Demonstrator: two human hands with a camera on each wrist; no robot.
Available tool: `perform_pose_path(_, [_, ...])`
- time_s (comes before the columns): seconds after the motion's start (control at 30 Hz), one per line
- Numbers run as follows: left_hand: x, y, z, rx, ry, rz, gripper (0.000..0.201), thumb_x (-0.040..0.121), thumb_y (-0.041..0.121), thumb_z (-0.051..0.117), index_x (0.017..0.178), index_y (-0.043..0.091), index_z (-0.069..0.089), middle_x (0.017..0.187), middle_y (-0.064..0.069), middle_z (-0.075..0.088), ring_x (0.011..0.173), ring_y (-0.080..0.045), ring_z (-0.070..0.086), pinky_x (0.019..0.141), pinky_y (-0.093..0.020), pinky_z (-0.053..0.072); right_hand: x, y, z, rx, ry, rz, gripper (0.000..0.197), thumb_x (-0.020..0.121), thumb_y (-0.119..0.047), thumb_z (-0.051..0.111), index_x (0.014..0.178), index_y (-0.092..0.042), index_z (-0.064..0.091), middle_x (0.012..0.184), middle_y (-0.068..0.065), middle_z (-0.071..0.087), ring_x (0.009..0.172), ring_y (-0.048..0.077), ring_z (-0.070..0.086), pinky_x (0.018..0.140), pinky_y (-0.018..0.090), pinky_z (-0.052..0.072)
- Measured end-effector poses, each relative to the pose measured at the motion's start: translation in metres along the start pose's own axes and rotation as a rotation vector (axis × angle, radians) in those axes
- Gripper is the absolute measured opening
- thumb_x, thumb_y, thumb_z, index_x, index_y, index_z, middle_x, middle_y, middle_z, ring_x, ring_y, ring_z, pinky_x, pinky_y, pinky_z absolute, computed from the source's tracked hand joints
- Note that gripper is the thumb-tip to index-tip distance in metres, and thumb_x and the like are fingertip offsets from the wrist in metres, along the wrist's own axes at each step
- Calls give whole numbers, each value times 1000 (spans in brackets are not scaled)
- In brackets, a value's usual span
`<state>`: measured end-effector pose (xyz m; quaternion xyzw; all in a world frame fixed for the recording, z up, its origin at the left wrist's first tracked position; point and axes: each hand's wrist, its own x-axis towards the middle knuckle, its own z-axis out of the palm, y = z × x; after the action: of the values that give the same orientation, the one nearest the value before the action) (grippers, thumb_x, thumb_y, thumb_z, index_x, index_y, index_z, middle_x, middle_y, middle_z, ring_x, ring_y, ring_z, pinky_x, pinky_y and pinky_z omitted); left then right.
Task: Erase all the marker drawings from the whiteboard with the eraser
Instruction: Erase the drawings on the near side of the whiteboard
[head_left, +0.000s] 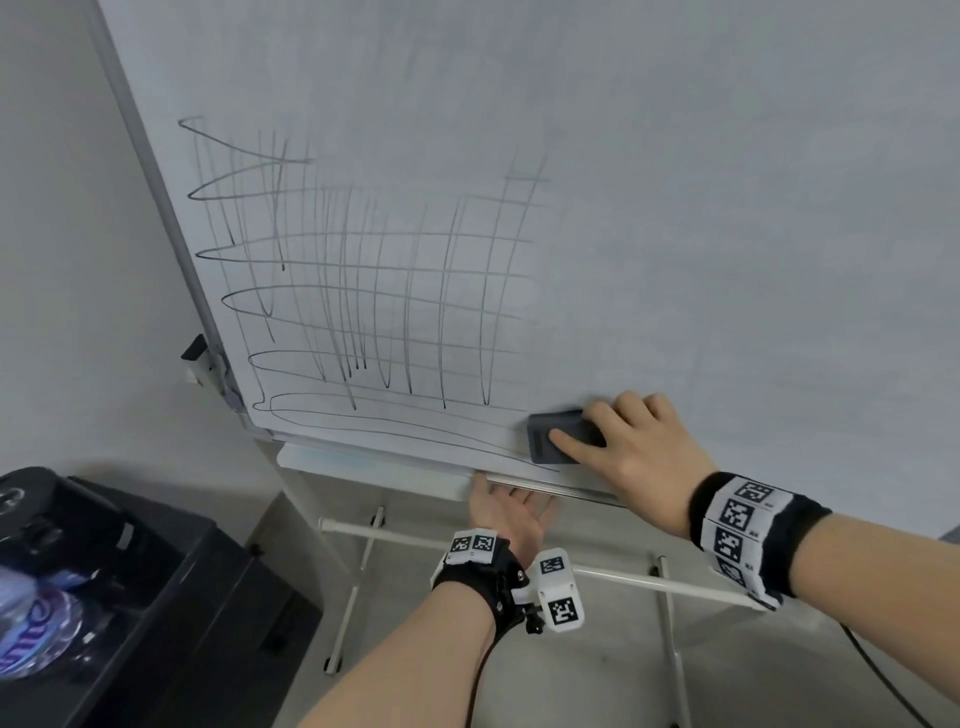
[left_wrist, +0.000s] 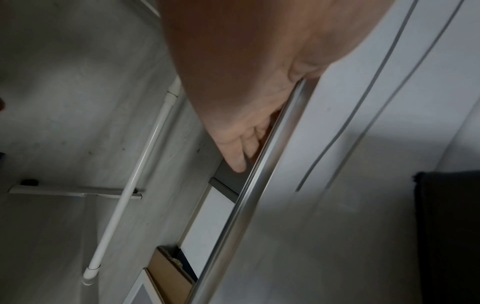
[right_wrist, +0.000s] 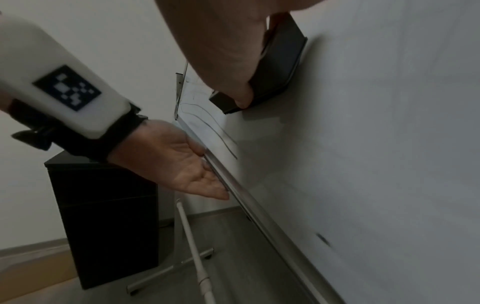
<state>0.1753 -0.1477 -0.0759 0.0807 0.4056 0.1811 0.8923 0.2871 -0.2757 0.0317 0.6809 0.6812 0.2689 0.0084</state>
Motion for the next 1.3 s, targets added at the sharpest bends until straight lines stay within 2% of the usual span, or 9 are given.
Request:
perform_pose_path(0.13, [-10,9,-10,59,88,-7,62,97,57,35,132,8,46,133,-20,53,132,-37,45,112,-50,32,4,-3,-6,4,-27,31,67,67,-7,67,130,-25,60,105,13,55,87,30,42,71,42,33])
perform_pose_path(0.2, [-15,16,-21,58,143,31,62,95,54,44,134,6,42,120,-21,61,121,-39,54,106,-48,38,5,-5,-8,18,-24,41,67,65,-7,70,130,-25,61,104,12,55,87,30,42,70,40,31])
perform_pose_path(0.3, [-21,36,-35,16,230,102,54,93,40,55,133,7,39,120,-20,58,110,-41,61,101,-50,44,5,-8,-9,32,-16,49,67,65,-7,72,129,-25,61,102,11,56,86,30,44,70,40,32])
perform_pose_path(0.4, [-28,59,-45,-20,229,139,30,94,24,53,113,1,51,116,-19,60,109,-38,61,100,-49,47,6,-11,-10,36,-8,63,68,64,-6,73,128,-25,62,101,12,56,85,30,45,69,40,34])
perform_pose_path(0.53, [-32,81,-51,-54,213,181,25,96,14,43,115,2,53,104,-19,65,97,-35,63,99,-49,46,20,-8,-19,42,58,93,69,64,-5,77,128,-25,63,104,12,57,85,30,45,70,40,33])
perform_pose_path(0.73, [-28,97,-53,-52,224,130,35,94,11,40,124,1,53,124,-22,63,118,-38,57,108,-55,38,80,6,-50,57,262,164,60,75,-10,77,131,-25,63,110,14,55,88,31,43,71,40,30])
perform_pose_path(0.93, [-20,100,-59,-14,197,24,44,88,25,46,125,6,60,119,-16,68,117,-30,60,109,-36,40,114,-10,-40,32,315,112,56,79,-6,70,131,-25,61,108,13,57,90,29,40,71,40,28])
perform_pose_path(1.2, [-18,98,-47,1,202,119,29,100,19,45,118,-1,57,117,-10,64,112,-31,62,107,-42,43,21,-63,52,-42,-67,-161,52,71,-9,60,122,-21,64,100,10,50,85,31,46,72,42,39])
perform_pose_path(1.3, [-19,103,-46,43,214,112,21,100,13,45,108,1,60,102,-17,70,93,-31,65,104,-46,45,-1,-56,55,-68,-143,-151,52,72,-9,51,120,-21,66,94,10,51,82,31,48,69,42,41])
